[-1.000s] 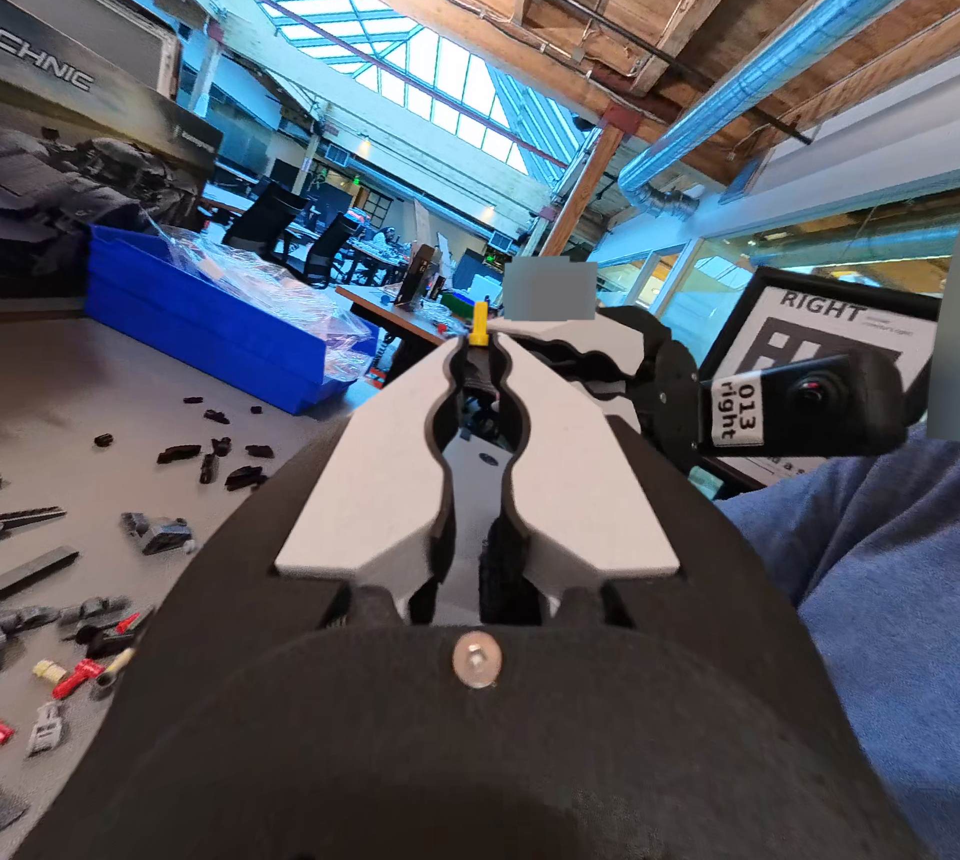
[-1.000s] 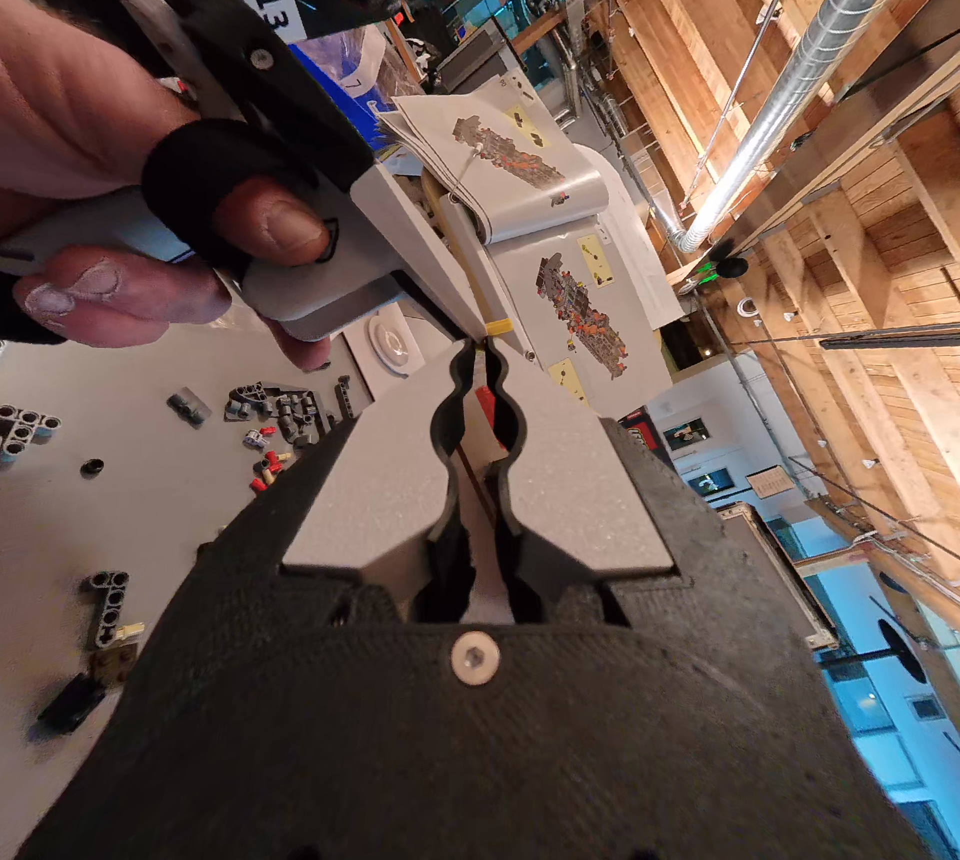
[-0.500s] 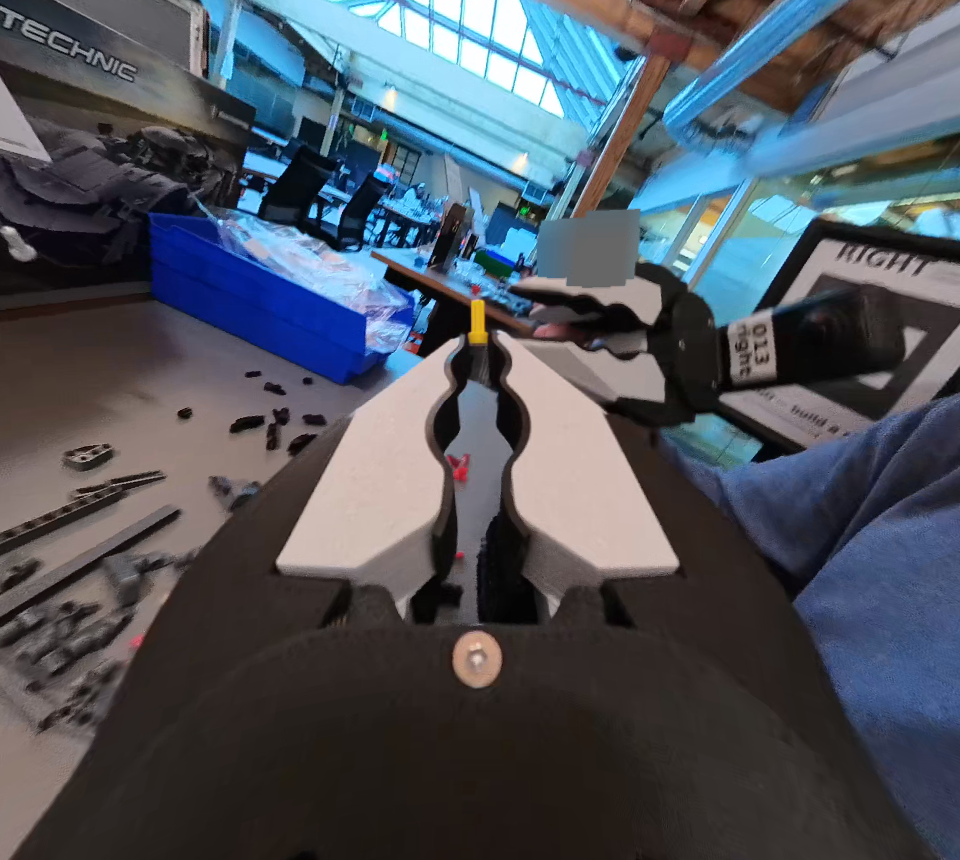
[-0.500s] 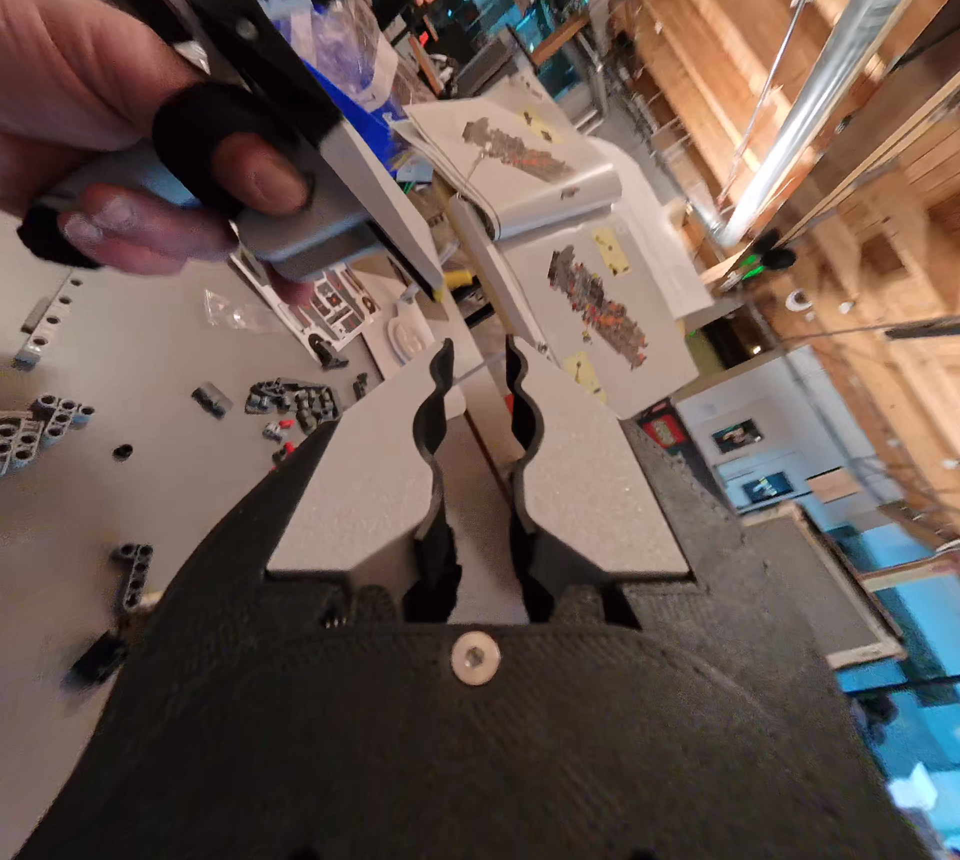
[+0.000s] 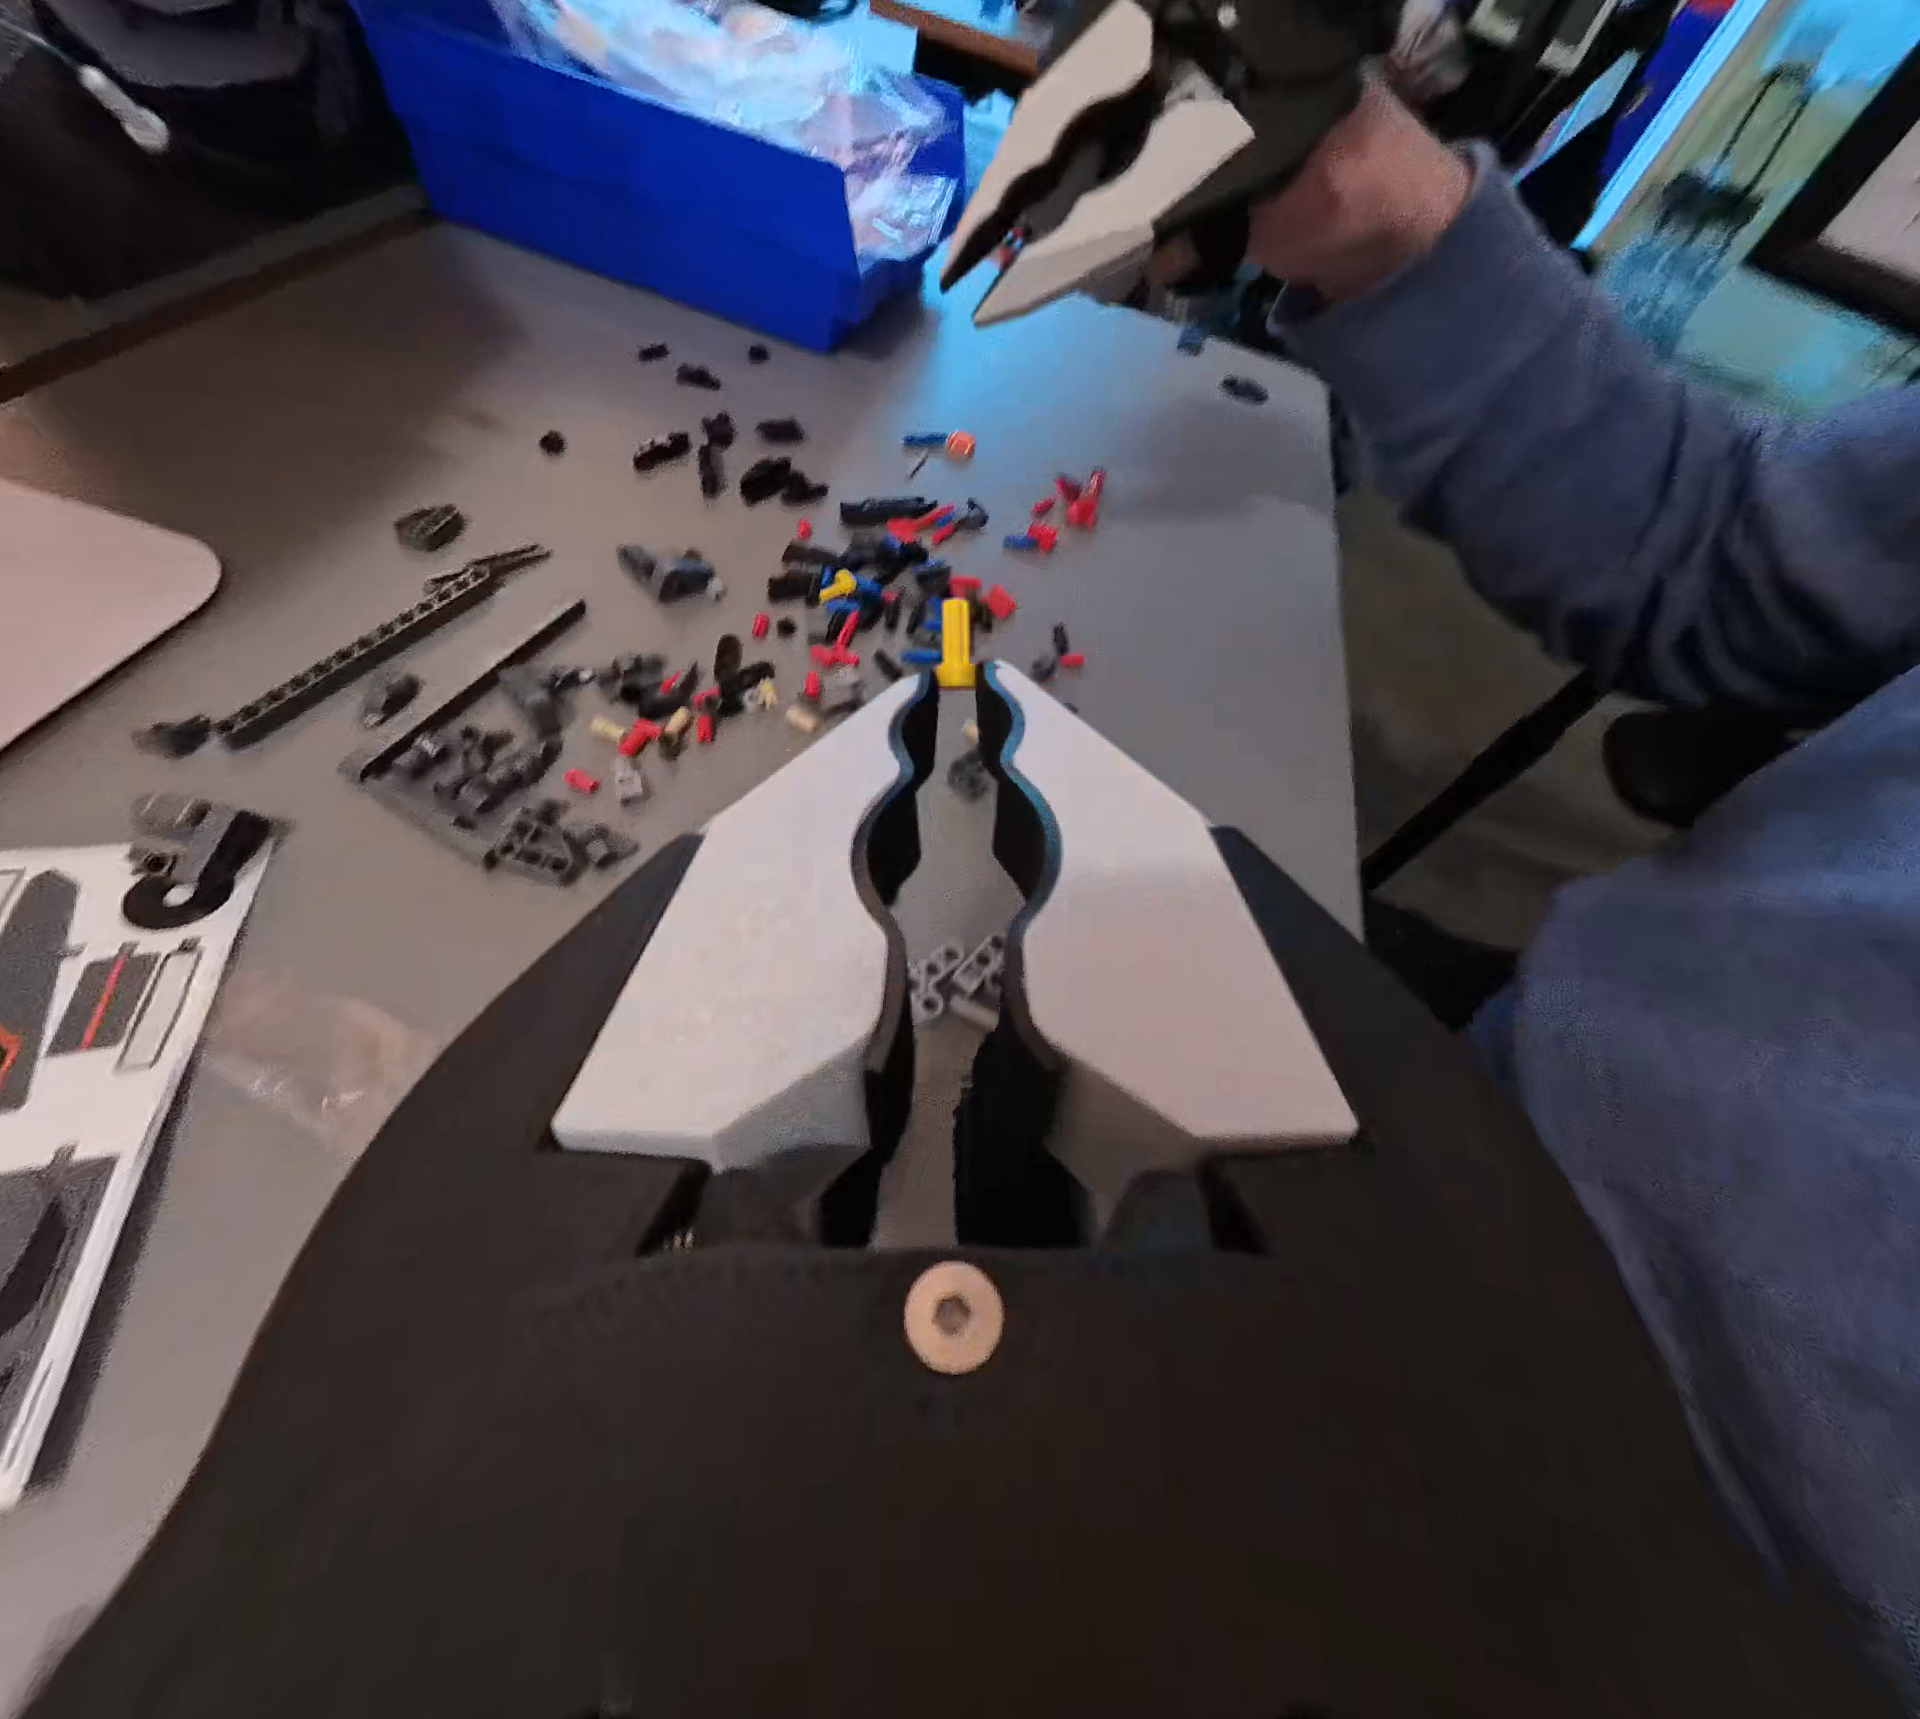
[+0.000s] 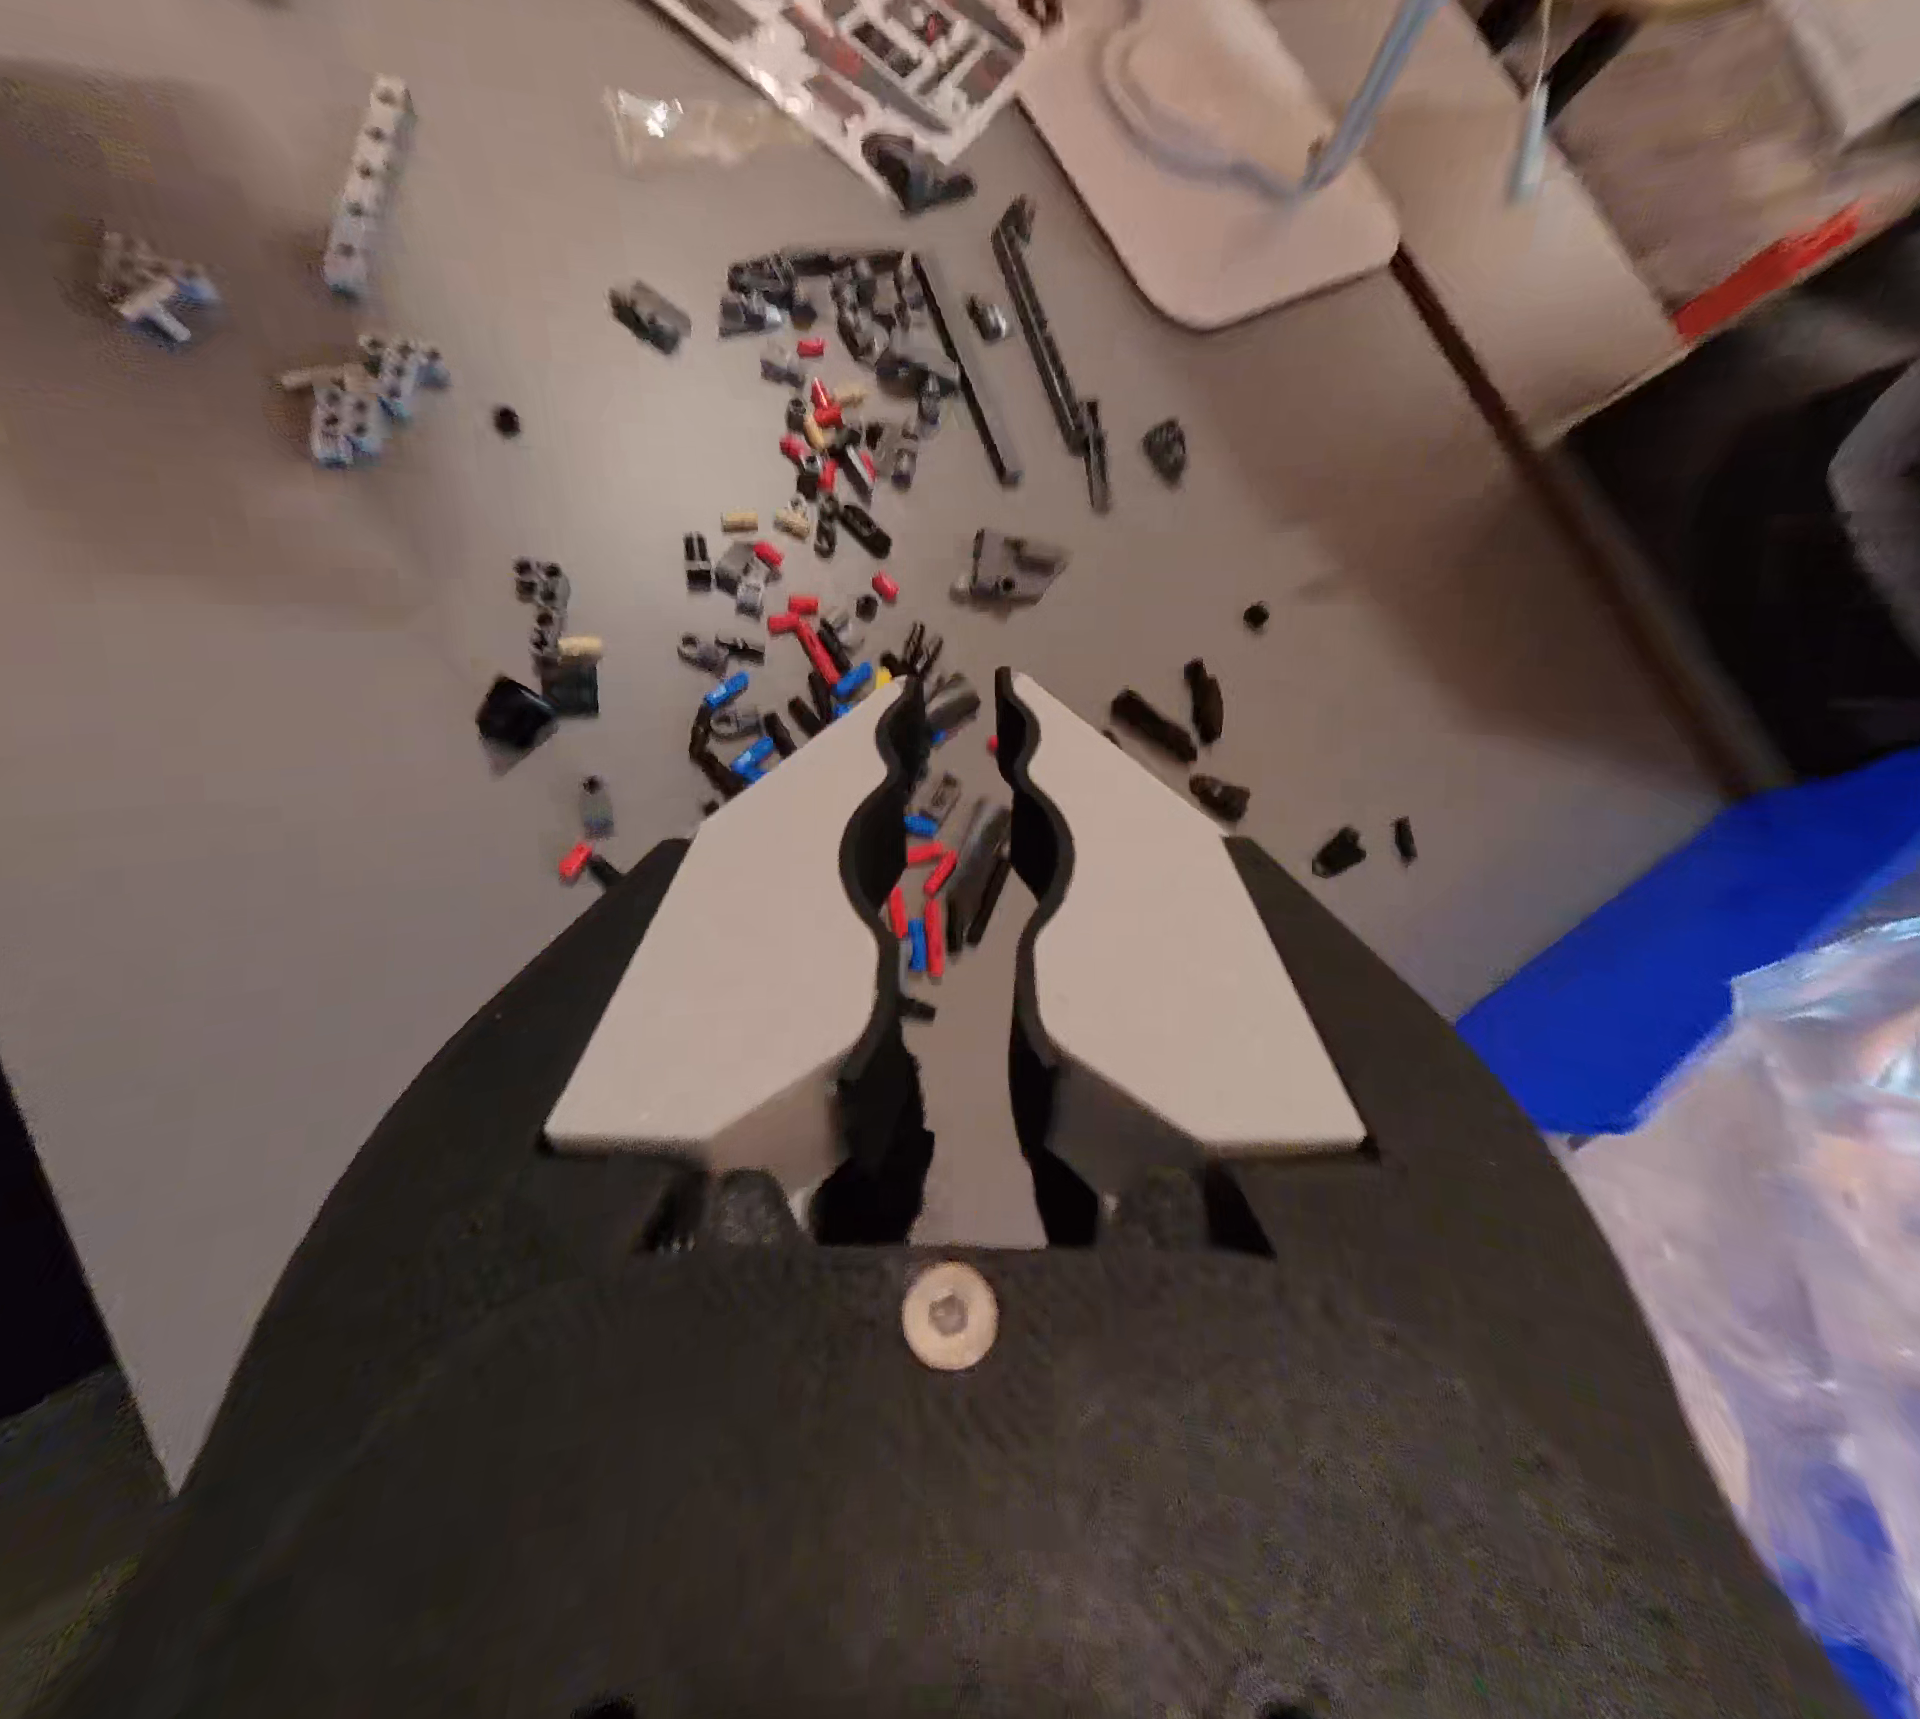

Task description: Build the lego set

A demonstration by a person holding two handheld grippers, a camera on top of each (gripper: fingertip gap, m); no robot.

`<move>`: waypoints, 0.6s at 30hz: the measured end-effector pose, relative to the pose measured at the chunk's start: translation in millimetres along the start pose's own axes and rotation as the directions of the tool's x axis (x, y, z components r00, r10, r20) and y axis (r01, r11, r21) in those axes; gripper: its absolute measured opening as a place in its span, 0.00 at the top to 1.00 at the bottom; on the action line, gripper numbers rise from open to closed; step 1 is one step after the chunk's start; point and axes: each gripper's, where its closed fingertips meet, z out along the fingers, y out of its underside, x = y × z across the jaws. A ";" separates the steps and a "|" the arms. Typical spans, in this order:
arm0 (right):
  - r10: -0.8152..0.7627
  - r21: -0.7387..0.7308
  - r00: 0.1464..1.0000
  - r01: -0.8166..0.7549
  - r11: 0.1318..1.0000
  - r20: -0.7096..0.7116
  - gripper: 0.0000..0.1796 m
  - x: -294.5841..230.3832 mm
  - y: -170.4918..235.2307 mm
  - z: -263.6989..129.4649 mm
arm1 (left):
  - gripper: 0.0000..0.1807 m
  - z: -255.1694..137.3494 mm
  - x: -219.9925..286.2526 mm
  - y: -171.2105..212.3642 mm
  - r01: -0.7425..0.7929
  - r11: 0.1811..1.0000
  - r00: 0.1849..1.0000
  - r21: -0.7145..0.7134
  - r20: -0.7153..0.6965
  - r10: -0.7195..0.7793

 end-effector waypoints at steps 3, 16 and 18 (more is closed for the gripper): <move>0.016 -0.063 0.999 -0.013 0.998 0.052 0.95 -0.7 22.9 11.7 | 0.97 -4.9 2.5 16.9 -0.066 0.996 0.996 -0.066 0.050 0.069; -0.062 -0.138 0.964 0.100 0.985 0.260 0.97 -34.7 41.6 75.3 | 0.97 -3.0 16.2 48.5 -0.075 0.988 0.997 -0.132 0.019 0.078; -0.079 -0.158 0.958 0.127 0.979 0.276 0.97 -38.2 41.1 83.7 | 0.97 0.5 19.4 52.2 -0.090 0.985 0.996 -0.148 0.012 0.092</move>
